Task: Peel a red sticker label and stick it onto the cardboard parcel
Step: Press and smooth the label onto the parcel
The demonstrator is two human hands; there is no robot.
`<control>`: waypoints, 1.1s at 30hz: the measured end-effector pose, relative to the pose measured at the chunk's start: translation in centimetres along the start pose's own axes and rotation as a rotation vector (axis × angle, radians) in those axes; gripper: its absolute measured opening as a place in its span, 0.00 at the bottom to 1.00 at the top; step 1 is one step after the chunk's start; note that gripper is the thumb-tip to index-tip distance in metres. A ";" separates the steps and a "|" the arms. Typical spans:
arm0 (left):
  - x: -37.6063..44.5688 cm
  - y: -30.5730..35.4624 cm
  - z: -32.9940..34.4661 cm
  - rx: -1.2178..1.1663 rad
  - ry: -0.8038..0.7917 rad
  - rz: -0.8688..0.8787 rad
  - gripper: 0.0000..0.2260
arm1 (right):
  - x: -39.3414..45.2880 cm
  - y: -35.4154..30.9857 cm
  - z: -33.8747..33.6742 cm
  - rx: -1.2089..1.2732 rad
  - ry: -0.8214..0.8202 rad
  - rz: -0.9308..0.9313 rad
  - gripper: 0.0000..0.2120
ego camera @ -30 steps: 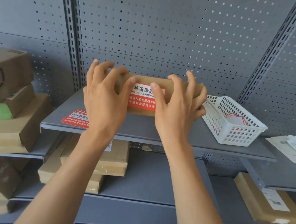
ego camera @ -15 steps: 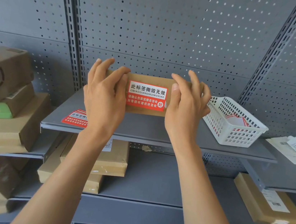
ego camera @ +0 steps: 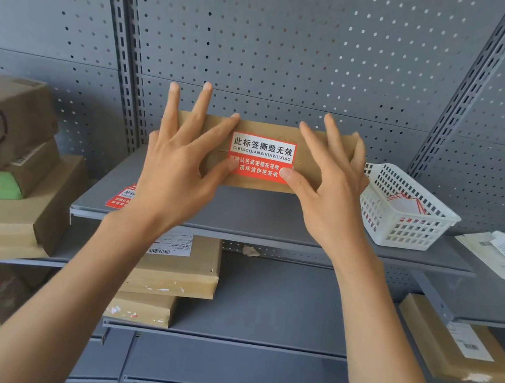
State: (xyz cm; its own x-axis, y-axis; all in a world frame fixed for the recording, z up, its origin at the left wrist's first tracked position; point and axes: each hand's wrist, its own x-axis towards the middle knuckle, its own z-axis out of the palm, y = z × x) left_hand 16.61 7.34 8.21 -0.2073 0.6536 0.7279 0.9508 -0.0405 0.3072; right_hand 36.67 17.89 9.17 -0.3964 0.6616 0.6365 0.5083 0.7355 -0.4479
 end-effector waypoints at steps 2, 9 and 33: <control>-0.3 -0.2 -0.1 -0.004 -0.041 0.020 0.30 | 0.0 0.0 -0.4 -0.010 -0.044 -0.017 0.30; -0.8 0.2 -0.3 -0.051 0.002 -0.041 0.32 | -0.7 -1.4 -0.1 -0.036 -0.024 0.003 0.38; -4.8 -3.1 2.5 -0.232 -0.176 -0.108 0.35 | -5.5 3.0 3.7 0.309 -0.155 0.120 0.29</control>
State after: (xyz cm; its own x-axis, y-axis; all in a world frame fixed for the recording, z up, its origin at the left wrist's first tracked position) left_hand 15.21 6.26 2.22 -0.2423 0.7836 0.5720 0.8429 -0.1219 0.5241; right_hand 37.57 17.00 1.99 -0.4710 0.7426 0.4761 0.3122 0.6451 -0.6974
